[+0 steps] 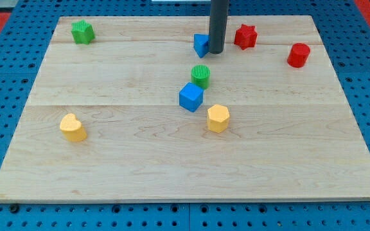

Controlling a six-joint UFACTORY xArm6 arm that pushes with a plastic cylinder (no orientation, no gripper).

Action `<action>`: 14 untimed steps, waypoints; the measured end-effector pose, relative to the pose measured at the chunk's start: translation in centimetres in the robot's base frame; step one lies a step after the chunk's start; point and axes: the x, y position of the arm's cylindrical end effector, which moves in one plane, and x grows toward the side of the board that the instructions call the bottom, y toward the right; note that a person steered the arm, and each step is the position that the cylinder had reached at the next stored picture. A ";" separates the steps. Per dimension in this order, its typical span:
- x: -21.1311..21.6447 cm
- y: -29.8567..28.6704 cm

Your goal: Move green star towards top left corner of the board

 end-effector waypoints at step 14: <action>-4.1 -28.7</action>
